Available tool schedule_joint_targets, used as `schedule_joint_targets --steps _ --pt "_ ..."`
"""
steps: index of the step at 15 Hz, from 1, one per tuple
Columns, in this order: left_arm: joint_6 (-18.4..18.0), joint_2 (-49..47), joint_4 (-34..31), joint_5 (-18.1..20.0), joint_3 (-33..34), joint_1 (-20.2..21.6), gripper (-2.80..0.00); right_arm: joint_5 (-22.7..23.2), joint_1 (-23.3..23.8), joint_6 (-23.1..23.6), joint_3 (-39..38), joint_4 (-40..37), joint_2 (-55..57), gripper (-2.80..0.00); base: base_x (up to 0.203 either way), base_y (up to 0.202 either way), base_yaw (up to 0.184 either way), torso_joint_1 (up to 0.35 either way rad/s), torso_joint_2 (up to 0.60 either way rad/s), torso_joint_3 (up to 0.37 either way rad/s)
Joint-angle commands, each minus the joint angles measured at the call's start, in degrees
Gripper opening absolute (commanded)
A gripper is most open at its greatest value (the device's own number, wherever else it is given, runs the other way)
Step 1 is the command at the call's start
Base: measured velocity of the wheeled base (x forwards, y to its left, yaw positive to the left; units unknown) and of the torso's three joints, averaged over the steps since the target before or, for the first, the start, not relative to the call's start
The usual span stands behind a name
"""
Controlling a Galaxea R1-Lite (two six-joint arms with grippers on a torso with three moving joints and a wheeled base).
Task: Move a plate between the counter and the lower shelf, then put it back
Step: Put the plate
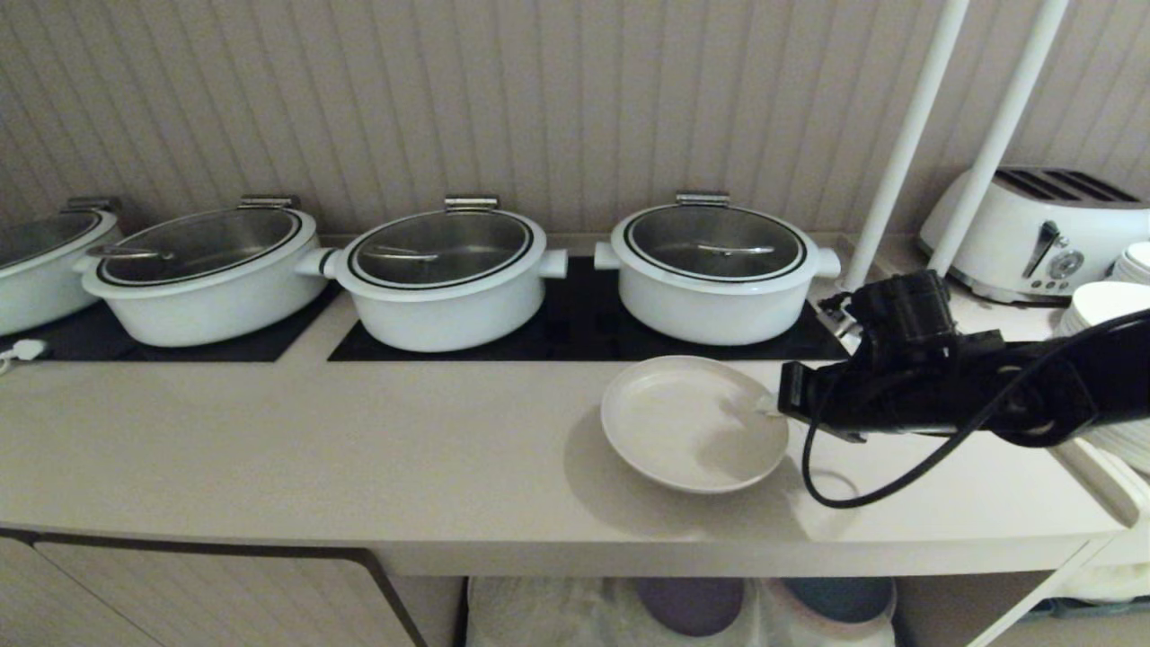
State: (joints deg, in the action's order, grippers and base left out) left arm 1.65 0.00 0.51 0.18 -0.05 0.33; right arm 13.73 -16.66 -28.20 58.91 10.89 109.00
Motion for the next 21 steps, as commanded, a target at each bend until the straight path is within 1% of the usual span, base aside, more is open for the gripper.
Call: schedule_joint_targets --steps 1,3,21 --pt "0.0 0.0 0.0 0.0 0.0 0.0 -2.8 -0.1 -0.7 -0.2 2.4 0.0 3.9 -2.8 0.0 0.0 0.0 0.0 0.0 0.0" --pt "0.0 0.0 0.0 0.0 0.0 0.0 -2.8 -1.0 -0.8 -0.2 2.8 0.1 4.9 -2.8 0.0 0.0 0.0 0.0 0.0 0.0" --pt "0.0 0.0 0.0 0.0 0.0 0.0 -2.8 -1.1 -0.8 -0.2 2.8 0.1 6.7 -2.8 0.0 0.0 0.0 0.0 0.0 0.0"
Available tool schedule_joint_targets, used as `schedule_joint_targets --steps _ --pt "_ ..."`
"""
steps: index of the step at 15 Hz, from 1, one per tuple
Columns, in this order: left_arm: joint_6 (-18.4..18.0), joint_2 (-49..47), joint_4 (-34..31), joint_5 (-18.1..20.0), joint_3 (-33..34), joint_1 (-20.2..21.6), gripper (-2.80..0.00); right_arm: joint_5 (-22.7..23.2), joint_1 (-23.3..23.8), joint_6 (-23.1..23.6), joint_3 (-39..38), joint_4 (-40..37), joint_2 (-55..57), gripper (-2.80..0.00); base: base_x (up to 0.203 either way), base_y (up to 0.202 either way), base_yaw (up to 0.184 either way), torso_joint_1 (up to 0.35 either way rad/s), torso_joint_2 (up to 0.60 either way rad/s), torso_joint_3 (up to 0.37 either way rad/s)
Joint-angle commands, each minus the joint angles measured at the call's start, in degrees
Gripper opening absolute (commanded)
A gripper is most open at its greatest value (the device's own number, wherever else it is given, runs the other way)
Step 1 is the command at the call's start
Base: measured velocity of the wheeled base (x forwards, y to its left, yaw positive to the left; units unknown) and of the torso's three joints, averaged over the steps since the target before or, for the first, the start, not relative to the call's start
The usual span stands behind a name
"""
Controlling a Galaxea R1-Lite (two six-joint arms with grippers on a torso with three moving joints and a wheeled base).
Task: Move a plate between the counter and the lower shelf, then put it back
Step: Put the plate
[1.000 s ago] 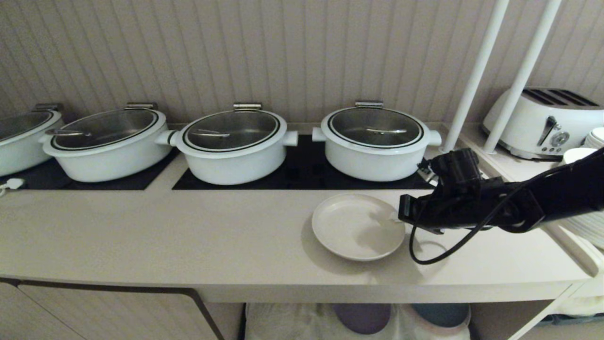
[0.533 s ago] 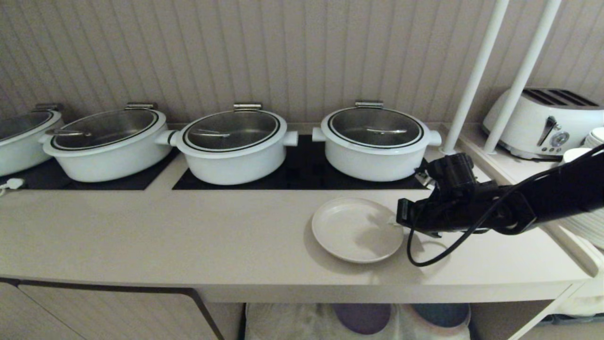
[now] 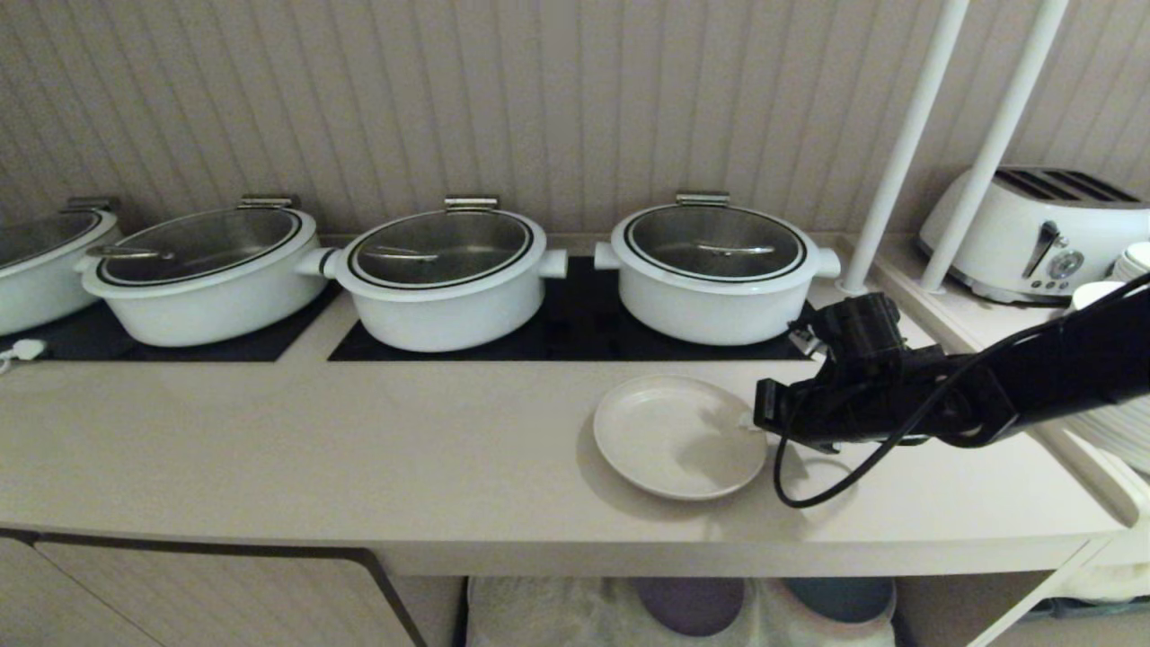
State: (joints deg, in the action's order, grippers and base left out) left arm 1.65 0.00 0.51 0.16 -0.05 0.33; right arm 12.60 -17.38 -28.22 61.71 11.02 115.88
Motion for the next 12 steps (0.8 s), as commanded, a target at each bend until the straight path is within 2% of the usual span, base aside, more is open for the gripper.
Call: schedule_joint_targets --steps 1,2,3,12 --pt "0.0 0.0 0.0 0.0 0.0 0.0 -2.8 0.1 -0.1 -0.2 0.0 -0.3 -0.1 -2.8 0.0 0.0 0.0 0.0 0.0 0.0" --pt "0.0 0.0 0.0 0.0 0.0 0.0 -2.8 0.1 -0.1 -0.2 0.0 -0.4 -0.2 -2.8 0.0 0.0 0.0 0.0 0.0 0.0" --pt "0.0 0.0 0.0 0.0 0.0 0.0 -2.8 0.1 -0.1 -0.2 0.0 -0.5 -0.2 0.0 0.0 0.0 0.0 0.0 0.0 0.0" --pt "0.0 0.0 0.0 0.0 0.0 0.0 -2.8 0.1 -0.1 0.0 -1.0 -0.6 -3.2 0.0 0.0 0.0 0.0 0.0 0.0 0.0"
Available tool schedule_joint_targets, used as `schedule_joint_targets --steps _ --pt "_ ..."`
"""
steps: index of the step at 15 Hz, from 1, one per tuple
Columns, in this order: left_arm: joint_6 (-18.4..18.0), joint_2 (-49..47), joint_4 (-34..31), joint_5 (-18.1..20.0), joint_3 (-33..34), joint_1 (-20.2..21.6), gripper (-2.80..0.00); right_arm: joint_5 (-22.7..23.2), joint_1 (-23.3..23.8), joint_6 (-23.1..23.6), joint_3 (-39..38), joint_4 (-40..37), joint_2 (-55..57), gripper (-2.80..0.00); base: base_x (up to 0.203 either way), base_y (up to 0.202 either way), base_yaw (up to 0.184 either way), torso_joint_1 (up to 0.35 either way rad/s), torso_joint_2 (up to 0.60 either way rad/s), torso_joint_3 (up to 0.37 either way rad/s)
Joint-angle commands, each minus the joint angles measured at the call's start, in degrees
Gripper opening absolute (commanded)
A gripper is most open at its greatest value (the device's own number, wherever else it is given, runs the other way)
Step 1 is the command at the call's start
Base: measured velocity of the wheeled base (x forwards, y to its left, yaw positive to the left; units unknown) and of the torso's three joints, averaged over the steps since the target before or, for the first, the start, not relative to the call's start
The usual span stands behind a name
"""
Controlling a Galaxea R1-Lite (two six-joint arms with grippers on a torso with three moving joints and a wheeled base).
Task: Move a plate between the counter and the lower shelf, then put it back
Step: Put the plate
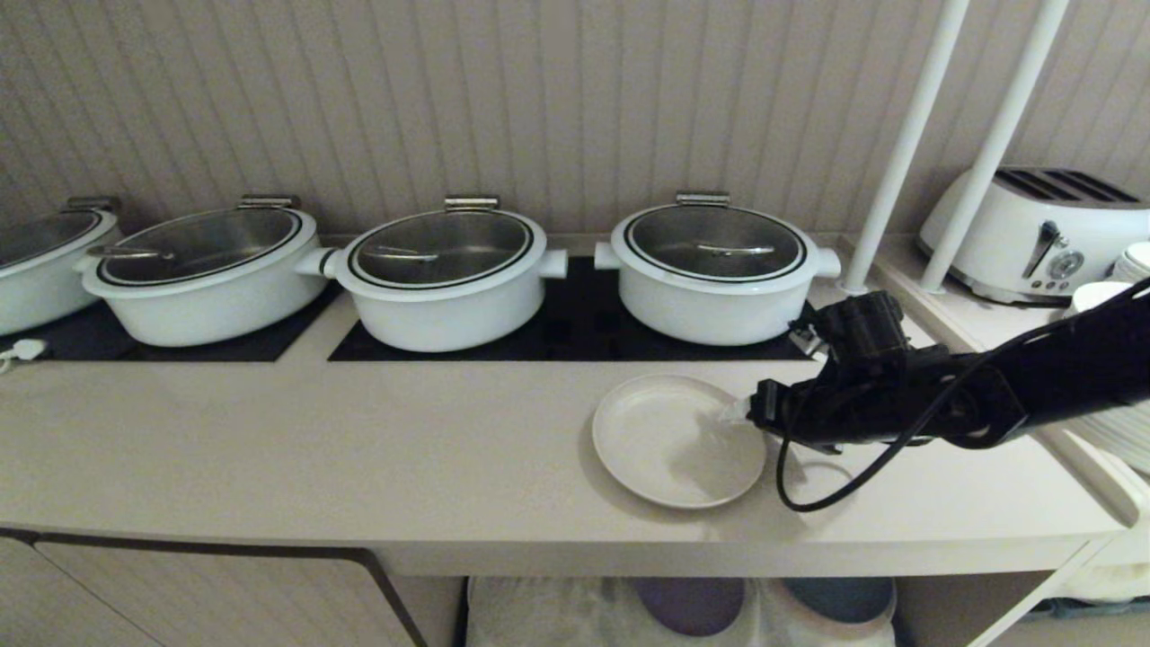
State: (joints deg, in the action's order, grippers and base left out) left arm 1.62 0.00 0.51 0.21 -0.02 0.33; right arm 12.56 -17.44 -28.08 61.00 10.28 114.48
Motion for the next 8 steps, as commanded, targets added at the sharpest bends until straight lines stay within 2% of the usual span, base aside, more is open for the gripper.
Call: schedule_joint_targets --steps 1,7,8 --pt "0.0 0.0 0.0 0.0 -0.1 0.0 -2.8 0.1 0.0 -0.2 -1.1 0.1 -3.0 0.0 0.0 0.0 0.0 0.0 0.0 0.0" --pt "0.0 0.0 0.0 0.0 -0.1 0.0 -2.8 0.1 0.0 0.0 -9.6 0.3 -15.3 0.0 0.0 0.0 0.0 0.0 0.0 0.0" --pt "0.0 0.0 0.0 0.0 0.0 0.0 -2.8 0.0 0.0 0.0 -11.7 0.4 -17.9 -2.8 0.0 0.0 0.0 0.0 0.0 0.0"
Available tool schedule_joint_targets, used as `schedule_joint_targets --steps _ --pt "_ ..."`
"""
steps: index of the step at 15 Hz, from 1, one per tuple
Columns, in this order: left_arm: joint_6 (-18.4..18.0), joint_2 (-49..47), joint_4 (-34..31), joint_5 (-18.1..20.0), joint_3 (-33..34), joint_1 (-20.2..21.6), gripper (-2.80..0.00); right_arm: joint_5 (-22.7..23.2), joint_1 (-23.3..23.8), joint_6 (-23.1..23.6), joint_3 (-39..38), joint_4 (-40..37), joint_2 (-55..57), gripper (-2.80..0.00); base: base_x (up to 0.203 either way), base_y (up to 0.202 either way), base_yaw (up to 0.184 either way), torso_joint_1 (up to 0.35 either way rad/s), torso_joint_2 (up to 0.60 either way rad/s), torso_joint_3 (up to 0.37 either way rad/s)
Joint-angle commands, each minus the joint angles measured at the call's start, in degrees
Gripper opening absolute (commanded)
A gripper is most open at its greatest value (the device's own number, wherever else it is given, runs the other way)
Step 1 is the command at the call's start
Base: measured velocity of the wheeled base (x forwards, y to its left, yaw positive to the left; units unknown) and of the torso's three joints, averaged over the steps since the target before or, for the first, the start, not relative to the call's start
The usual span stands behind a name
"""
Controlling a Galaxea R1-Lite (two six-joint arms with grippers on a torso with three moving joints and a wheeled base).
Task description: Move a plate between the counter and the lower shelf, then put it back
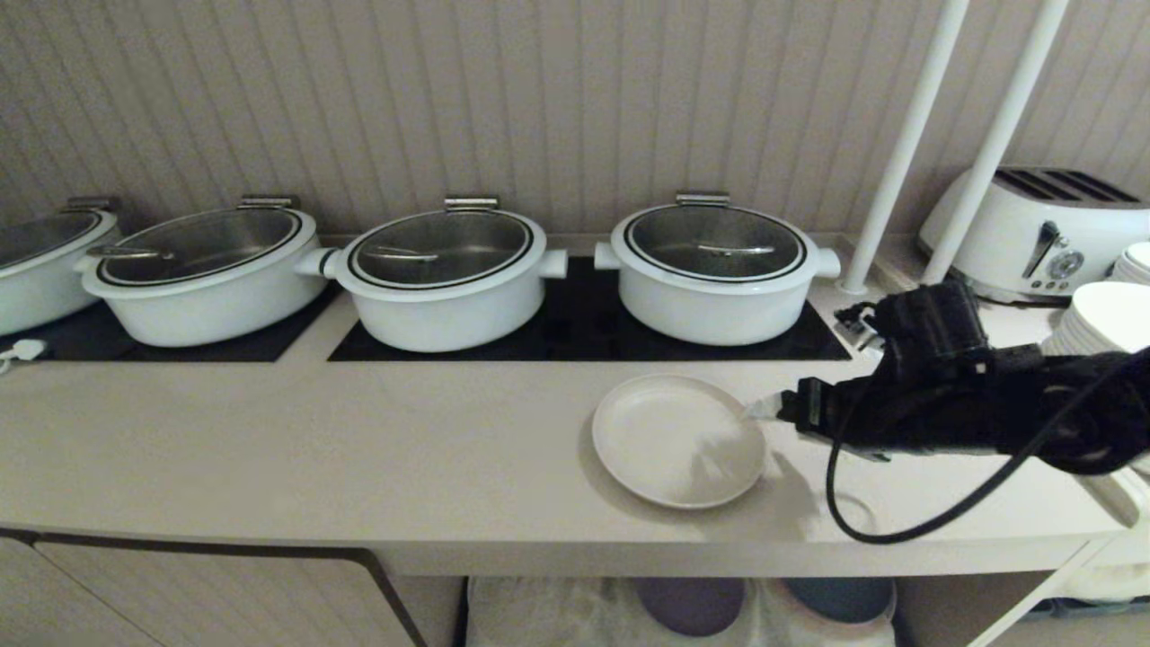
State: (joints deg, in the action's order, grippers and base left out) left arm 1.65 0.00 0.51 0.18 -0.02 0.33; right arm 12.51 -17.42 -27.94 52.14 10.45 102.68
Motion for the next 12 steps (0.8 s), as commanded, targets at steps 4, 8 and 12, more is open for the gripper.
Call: schedule_joint_targets --steps 4,8,12 --pt "0.0 0.0 0.0 0.0 0.0 0.0 -2.8 0.0 0.1 0.7 -8.4 0.4 -19.0 -2.8 0.0 0.0 0.0 0.0 0.0 0.0" --pt "0.0 0.0 0.0 0.0 -0.1 0.0 -2.8 0.3 3.1 5.2 -18.8 8.3 -30.8 -2.8 0.0 0.0 0.0 0.0 0.0 0.0" --pt "0.0 0.0 0.0 0.0 -0.1 0.0 -2.8 5.1 8.3 6.9 -34.3 23.5 -42.2 -2.8 0.0 0.0 0.0 0.0 0.0 0.0"
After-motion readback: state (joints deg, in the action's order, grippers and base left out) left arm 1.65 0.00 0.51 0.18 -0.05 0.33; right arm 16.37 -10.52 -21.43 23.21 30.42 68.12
